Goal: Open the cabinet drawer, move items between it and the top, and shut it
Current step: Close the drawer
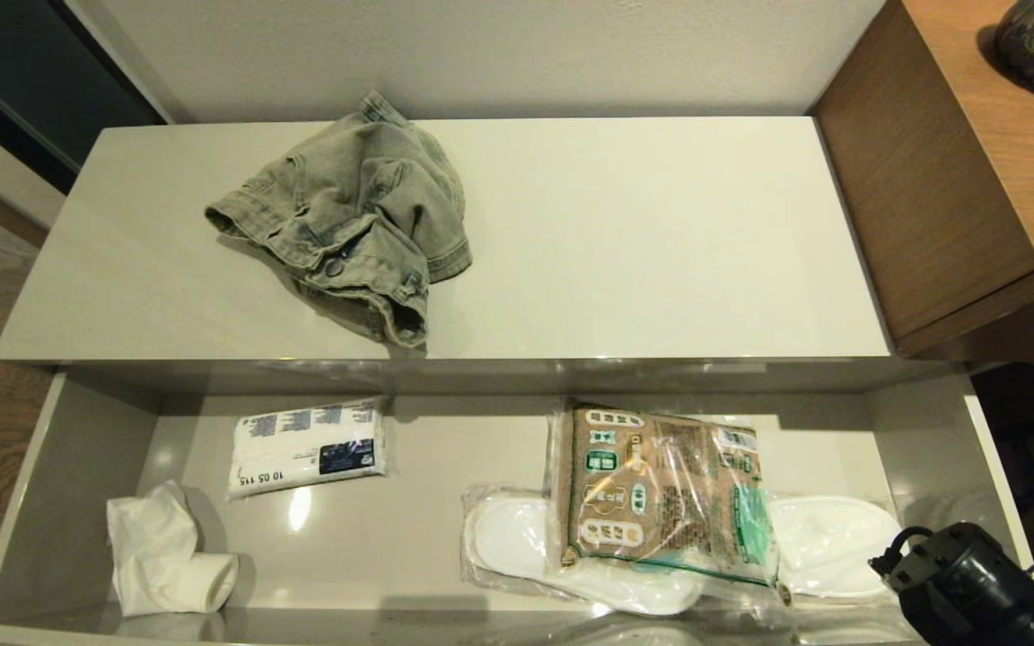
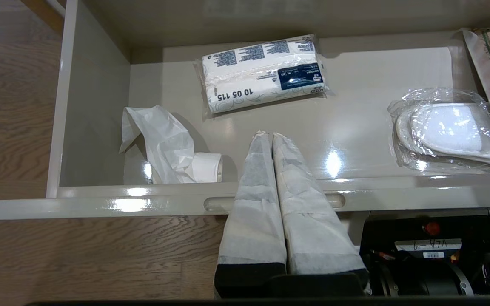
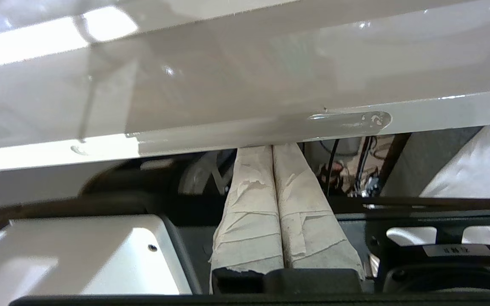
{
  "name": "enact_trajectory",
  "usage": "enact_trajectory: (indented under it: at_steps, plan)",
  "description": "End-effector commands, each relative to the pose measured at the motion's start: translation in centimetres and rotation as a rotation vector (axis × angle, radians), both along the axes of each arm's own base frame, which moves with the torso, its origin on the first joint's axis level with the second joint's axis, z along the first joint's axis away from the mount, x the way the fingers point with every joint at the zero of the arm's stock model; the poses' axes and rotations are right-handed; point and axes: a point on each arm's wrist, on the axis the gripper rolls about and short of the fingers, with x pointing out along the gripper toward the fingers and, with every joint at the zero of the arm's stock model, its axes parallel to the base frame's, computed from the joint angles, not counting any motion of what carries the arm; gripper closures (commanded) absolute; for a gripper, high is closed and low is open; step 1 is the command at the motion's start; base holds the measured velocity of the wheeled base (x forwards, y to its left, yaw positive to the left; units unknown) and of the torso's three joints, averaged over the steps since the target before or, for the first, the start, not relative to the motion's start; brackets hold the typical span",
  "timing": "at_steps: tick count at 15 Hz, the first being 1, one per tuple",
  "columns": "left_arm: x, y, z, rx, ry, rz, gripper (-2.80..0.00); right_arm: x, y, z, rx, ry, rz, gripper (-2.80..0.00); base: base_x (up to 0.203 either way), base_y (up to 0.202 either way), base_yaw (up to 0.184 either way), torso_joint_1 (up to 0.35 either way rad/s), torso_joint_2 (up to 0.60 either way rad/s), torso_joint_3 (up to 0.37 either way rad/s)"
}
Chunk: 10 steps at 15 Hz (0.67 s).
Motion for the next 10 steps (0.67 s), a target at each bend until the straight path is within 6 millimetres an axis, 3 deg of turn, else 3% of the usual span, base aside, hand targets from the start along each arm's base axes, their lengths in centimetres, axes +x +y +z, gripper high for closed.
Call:
enact_trajectory:
  at_steps: [1, 7, 10]
  plan:
    - [0.0, 0.0, 0.0, 0.000, 0.002, 0.000, 0.00, 0.8, 0.4, 0.9, 0.028, -0.084, -0.041, 0.00, 0.000, 0.000, 0.000, 0.000, 0.00, 0.000]
    - [0.0, 0.0, 0.0, 0.000, 0.002, 0.001, 0.00, 4.2, 2.4, 7.6, 0.125, -0.406, -0.115, 0.00, 0.000, 0.000, 0.000, 0.000, 0.00, 0.000]
    - [0.0, 0.0, 0.0, 0.000, 0.001, 0.001, 0.00, 7.4, 3.5, 14.1, 0.178, -0.614, -0.193, 0.00, 0.000, 0.000, 0.000, 0.000, 0.00, 0.000]
